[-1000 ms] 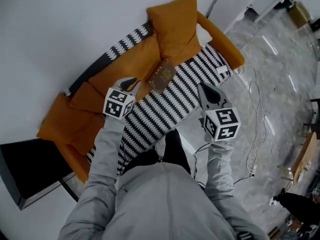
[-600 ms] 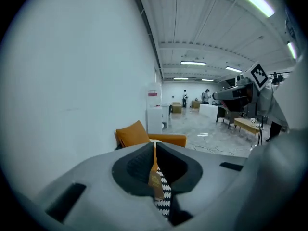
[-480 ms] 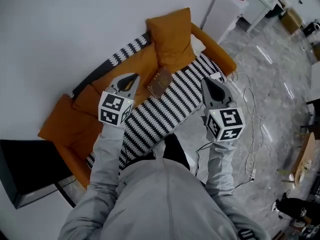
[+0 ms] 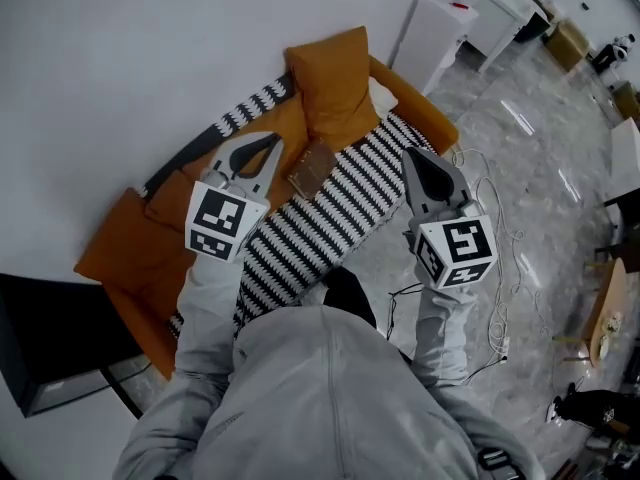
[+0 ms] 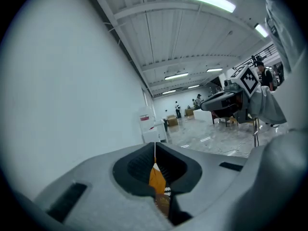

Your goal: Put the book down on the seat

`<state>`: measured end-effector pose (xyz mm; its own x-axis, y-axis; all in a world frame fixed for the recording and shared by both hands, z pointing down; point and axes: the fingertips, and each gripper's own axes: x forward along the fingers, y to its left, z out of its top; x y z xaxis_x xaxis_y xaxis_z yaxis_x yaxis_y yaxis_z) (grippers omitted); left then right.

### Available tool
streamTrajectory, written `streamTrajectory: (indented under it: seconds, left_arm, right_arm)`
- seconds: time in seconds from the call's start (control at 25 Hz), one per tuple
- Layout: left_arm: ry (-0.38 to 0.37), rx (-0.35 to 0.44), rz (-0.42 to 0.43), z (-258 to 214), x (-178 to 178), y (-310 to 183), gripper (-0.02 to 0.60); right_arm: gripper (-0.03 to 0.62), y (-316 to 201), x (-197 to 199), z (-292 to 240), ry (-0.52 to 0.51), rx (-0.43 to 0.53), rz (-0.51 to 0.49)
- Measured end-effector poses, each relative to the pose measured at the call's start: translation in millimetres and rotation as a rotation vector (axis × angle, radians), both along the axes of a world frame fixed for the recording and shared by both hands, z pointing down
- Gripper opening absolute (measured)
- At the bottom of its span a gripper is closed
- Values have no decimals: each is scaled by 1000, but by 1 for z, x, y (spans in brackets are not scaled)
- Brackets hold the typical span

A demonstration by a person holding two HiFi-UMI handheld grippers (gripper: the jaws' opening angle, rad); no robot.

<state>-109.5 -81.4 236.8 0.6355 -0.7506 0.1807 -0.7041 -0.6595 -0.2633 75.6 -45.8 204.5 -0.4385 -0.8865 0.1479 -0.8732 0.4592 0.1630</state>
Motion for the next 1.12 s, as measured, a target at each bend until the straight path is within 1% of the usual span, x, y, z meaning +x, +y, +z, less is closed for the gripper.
streamTrajectory:
  seconds: [0.12,0.2,0.32,0.44,0.6,0.76,1.12]
  left_arm:
    - [15,21,16,-11,2,15,28]
    - [29,25,4,-14,-3,19,26]
    - [46,20,-24,-10,-11,20,26]
    - [56,9,-18,-6,-10,22,26]
    - [41,-2,-1,-1,-8,24,26]
    - [34,9,16,-4,-3,25,26]
    - [29,10,21,-2,2,25,28]
  right_arm:
    - [29,12,-6,-8,6,20,-13]
    - [28,16,-12,-10,15,27,-28]
    - [28,20,-16,-8,38,26,-39]
    - [28,23,-14,-6,44,22,-34]
    - [28,26,-13,-6,42,21,-29]
    - [28,27,-13,-4,46,18,-30]
    - [28,28,-11,-1,58,12,-27]
